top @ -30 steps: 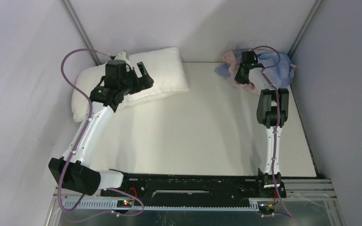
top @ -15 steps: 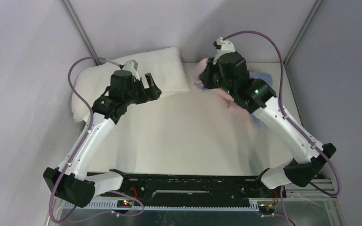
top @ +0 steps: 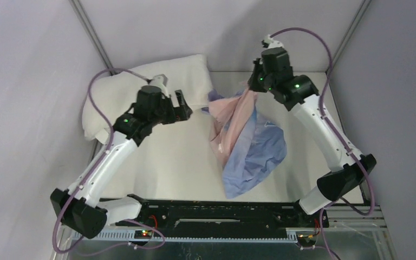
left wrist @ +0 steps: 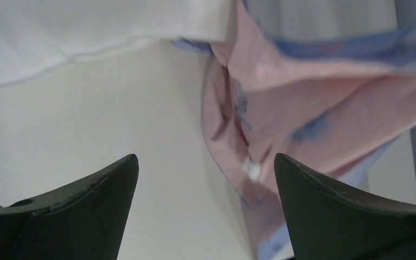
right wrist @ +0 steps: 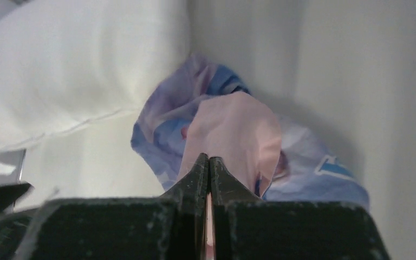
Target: Put the pillow into the pillowcase
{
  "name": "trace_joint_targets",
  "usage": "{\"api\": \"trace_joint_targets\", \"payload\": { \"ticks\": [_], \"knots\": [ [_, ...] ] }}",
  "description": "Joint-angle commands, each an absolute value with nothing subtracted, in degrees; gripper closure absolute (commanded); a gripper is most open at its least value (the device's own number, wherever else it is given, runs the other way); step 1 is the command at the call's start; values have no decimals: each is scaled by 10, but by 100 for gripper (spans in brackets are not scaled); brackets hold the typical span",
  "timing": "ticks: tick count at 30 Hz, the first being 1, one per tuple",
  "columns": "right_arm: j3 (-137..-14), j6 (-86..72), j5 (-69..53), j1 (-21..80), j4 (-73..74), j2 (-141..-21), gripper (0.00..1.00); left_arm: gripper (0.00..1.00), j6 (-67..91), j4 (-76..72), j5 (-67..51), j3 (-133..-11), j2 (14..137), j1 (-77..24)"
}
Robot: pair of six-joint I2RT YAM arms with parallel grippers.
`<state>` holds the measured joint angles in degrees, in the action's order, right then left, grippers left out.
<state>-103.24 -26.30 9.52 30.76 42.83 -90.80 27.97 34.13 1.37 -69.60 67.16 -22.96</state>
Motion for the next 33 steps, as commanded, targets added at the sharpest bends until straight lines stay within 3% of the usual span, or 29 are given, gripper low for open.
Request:
{"api": "trace_joint_targets", "payload": {
  "ticks": [1, 10, 17, 18, 21, 25, 26, 30, 33],
  "knots": [
    [-1103, -241, 127, 286, 436, -847, 100, 2, 304, 280, -2, -648, 728, -311],
    [-1179, -211, 154, 237, 473, -845, 100, 6, 346, 212, 34, -702, 944, -376],
    [-1205, -201, 160, 218, 493, -855, 100, 7, 350, 250, 73, -776, 1078, -402],
    [-1208, -201, 159, 214, 494, -856, 100, 12, 351, 253, 76, -782, 1091, -404],
    [-1232, -202, 154, 194, 503, -864, 100, 39, 357, 235, 73, -772, 1100, -405],
    [-1271, -201, 156, 169, 522, -879, 100, 94, 348, 268, 117, -751, 1047, -403],
    [-1276, -201, 157, 163, 526, -879, 100, 99, 342, 281, 139, -740, 1022, -398],
    [-1274, -199, 171, 144, 540, -866, 100, 100, 315, 343, 188, -691, 874, -334],
    [-1258, -210, 189, 133, 563, -841, 100, 100, 274, 392, 200, -720, 764, -267]
  ]
}}
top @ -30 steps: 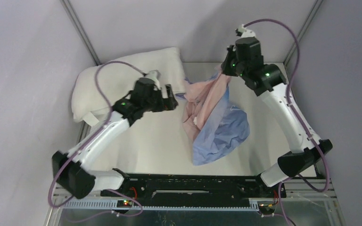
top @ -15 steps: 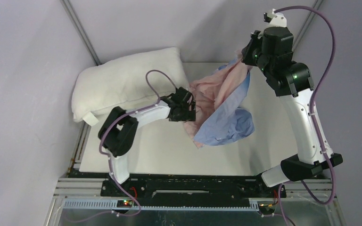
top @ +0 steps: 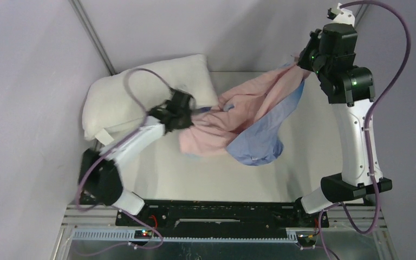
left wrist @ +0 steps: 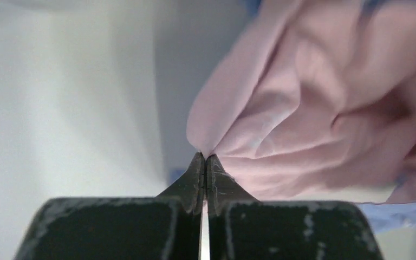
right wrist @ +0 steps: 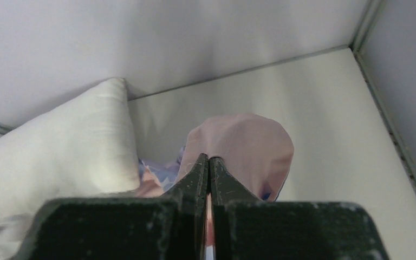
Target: Put the pillow into the pillowcase
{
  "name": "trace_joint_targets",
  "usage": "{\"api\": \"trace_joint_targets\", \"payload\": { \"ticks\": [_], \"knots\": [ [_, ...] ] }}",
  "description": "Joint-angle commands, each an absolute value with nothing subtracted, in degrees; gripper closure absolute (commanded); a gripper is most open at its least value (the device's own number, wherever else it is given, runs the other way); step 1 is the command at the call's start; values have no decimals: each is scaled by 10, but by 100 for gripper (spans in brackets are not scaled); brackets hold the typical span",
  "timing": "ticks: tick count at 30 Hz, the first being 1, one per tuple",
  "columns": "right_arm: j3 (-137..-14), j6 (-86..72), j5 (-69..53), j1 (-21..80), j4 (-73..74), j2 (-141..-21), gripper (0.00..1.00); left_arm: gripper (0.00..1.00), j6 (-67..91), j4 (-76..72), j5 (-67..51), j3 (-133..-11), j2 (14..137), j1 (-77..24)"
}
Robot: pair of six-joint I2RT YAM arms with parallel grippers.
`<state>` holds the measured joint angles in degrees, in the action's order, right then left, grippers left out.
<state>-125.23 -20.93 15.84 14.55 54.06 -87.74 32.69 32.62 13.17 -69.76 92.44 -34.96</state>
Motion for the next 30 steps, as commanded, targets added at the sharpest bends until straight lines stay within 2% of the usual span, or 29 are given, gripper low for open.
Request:
{"api": "trace_joint_targets", "payload": {
  "ticks": [1, 5, 8, 13, 15, 21, 24, 28, 30],
  "knots": [
    [-1246, -215, 190, 130, 567, -827, 100, 100, 259, 408, 193, -750, 739, -250],
    [-1192, -222, 177, 127, 573, -754, 100, 100, 195, 457, 189, -949, 725, -226],
    [-1155, -225, 133, 126, 586, -693, 100, 100, 178, 484, 195, -1152, 780, -217],
    [-1062, -218, 20, 127, 604, -586, 100, 100, 196, 499, 159, -1411, 884, -200],
    [-1018, -217, -48, 128, 600, -549, 100, 100, 205, 471, 142, -1445, 901, -200],
    [-895, -213, -222, 182, 541, -470, 100, 100, 239, 344, 90, -1396, 880, -200],
    [-833, -248, -312, 293, 462, -461, 100, 100, 257, 307, 57, -1428, 908, -200],
    [-792, -223, -91, 626, 397, -498, 100, 100, 335, 248, -38, -1477, 985, -201],
    [-813, -182, -9, 718, 405, -557, 100, 100, 370, 230, -72, -1475, 1016, -211]
  ]
}}
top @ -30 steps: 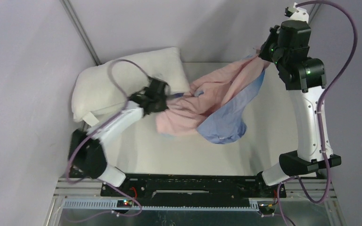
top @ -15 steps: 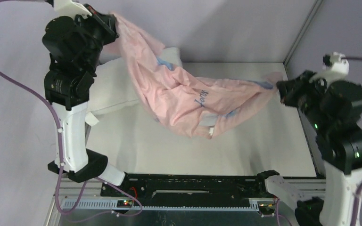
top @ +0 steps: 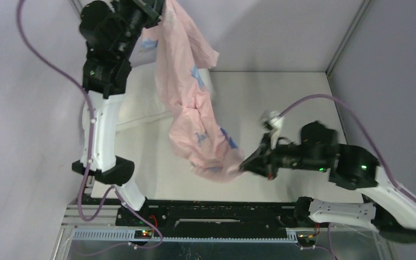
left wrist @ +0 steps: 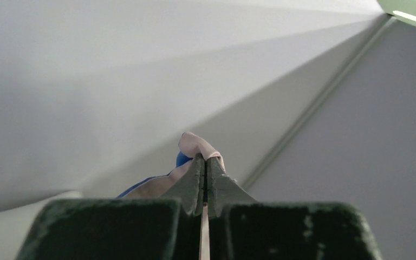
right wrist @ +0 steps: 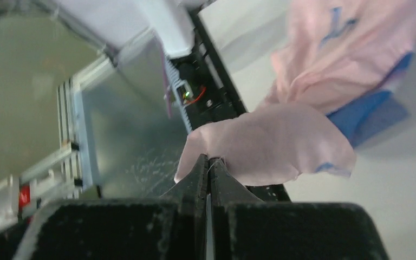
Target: Put the pillow into the pillowcase
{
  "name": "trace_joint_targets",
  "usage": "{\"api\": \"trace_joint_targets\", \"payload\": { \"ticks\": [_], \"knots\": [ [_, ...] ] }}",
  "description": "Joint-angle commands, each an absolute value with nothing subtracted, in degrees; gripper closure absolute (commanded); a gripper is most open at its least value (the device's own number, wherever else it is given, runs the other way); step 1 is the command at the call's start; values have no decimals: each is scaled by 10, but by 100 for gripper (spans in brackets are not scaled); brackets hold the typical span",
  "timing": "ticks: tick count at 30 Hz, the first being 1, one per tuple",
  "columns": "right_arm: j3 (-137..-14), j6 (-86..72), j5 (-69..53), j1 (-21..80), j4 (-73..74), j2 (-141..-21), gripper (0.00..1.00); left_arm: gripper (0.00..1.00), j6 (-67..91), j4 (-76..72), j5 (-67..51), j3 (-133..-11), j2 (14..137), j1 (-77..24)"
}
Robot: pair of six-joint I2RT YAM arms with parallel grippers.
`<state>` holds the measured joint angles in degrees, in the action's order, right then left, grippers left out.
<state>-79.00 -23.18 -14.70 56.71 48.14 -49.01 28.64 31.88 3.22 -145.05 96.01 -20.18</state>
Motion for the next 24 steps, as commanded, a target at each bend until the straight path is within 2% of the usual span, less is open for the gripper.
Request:
{"api": "trace_joint_targets", "payload": {
  "ticks": [1, 3, 7, 8, 9, 11, 13, 14, 16, 17, 18, 20, 24],
  "knots": [
    [-822, -174, 14, 736, 407, -577, 100, 100, 380, 221, -90, -1472, 1035, -222],
    [-834, -167, 21, 728, 407, -610, 100, 100, 391, 215, -130, -1473, 1076, -248],
    [-825, -153, -43, 680, 374, -653, 100, 100, 426, 202, -194, -1474, 1203, -320],
    [-824, -147, -42, 677, 380, -664, 97, 100, 435, 197, -206, -1475, 1225, -330],
    [-824, -145, -42, 674, 389, -674, 87, 100, 444, 189, -224, -1478, 1250, -341],
    [-824, -143, -32, 667, 404, -686, 56, 100, 457, 191, -260, -1492, 1295, -357],
    [-822, -148, -17, 645, 417, -684, 33, 99, 451, 203, -275, -1492, 1317, -366],
    [-820, -152, -21, 622, 424, -679, 25, 92, 448, 209, -275, -1484, 1315, -367],
    [-812, -161, -31, 567, 430, -665, 18, 62, 433, 213, -262, -1447, 1291, -363],
    [-808, -165, -26, 527, 438, -657, 16, 42, 421, 217, -248, -1431, 1270, -358],
    [-803, -169, -19, 495, 445, -651, 15, 33, 407, 223, -234, -1414, 1248, -353],
    [-789, -180, 12, 421, 456, -641, 14, 23, 393, 245, -200, -1376, 1194, -341],
    [-740, -227, -8, 253, 448, -642, 14, 18, 344, 319, -149, -1278, 1105, -333]
  ]
}}
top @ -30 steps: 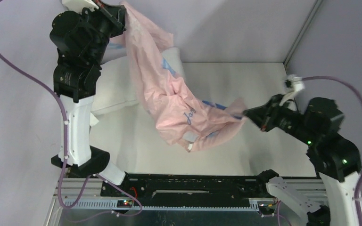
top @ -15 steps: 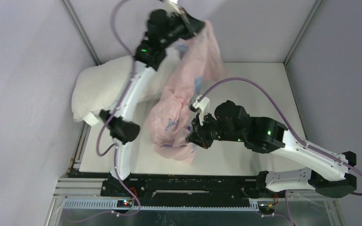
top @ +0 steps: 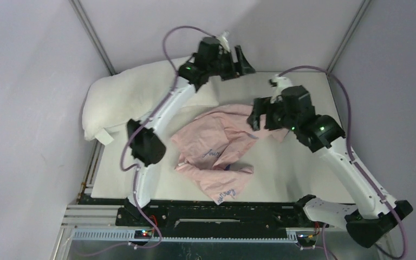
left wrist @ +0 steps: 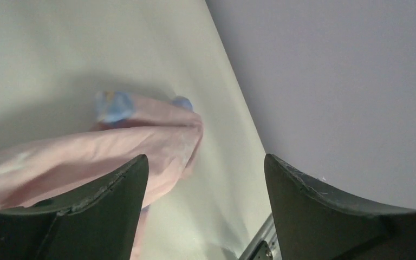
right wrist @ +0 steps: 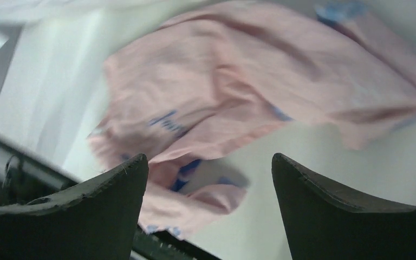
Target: Put the pillow into the pillowcase
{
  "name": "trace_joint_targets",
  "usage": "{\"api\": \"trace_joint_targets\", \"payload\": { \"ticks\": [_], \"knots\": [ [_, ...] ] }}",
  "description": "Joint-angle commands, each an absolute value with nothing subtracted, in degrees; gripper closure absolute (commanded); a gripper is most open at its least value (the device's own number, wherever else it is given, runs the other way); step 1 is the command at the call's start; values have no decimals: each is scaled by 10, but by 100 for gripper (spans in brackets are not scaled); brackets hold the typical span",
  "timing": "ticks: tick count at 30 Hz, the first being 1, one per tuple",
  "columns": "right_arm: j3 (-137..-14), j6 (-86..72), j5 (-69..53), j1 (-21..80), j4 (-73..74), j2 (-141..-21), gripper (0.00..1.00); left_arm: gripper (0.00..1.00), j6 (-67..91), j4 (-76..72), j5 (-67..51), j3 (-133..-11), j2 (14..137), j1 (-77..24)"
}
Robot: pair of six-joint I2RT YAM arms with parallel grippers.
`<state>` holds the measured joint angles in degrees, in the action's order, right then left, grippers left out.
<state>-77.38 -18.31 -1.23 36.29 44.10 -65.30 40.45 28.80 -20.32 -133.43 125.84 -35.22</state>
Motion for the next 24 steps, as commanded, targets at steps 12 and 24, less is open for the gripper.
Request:
{"api": "trace_joint_targets", "payload": {
  "ticks": [12, 24],
  "knots": [
    [-717, -248, -27, 62, 320, -831, 14, 11, 231, 336, -37, -790, 854, -514],
    [-724, -269, 13, 42, 303, -972, 14, 8, 195, 340, 24, -842, 998, -682]
  ]
}}
